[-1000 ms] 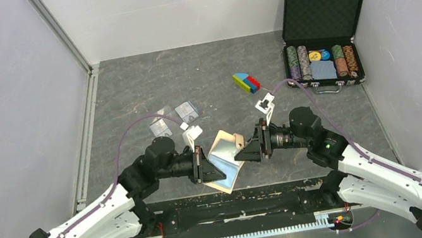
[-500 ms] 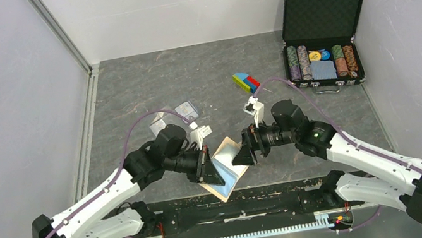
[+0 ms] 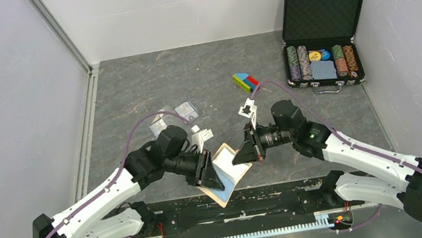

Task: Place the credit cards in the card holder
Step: Open the card holder at the center of the board.

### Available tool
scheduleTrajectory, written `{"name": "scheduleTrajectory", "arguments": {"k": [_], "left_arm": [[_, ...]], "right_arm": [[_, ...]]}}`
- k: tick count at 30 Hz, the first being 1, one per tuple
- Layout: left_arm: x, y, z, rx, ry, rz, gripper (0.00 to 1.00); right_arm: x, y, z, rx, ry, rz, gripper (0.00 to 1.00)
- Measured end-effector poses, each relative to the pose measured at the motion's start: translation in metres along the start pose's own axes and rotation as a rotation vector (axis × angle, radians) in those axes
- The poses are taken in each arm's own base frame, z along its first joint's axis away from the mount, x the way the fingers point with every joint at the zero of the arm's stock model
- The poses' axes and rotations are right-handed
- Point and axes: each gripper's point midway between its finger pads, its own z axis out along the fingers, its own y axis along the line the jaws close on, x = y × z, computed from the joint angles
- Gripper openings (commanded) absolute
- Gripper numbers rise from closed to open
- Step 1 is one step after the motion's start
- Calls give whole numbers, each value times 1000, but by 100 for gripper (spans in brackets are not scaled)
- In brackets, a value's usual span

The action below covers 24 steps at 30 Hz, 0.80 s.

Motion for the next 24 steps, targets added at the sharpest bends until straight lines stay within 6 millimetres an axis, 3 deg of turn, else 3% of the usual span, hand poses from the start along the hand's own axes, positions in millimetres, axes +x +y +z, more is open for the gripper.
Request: {"name": "scheduleTrajectory", "arguments": {"k": [3,6,16,24], "left_arm": [[-1,2,0,-7,-6,20,83],[-9,7,-1,-48,-46,36,99],[-52,23,-33,-269,-337,57,100],[-59,33,-34,-313,-385,2,100]], "right_arm": [[2,-2,1,-1,-4,1,0],[10,-10,2,21,2,28,0],[30,-64,-9,220,-74,210,0],[47,-125,-36,394,-233,416,0]]}}
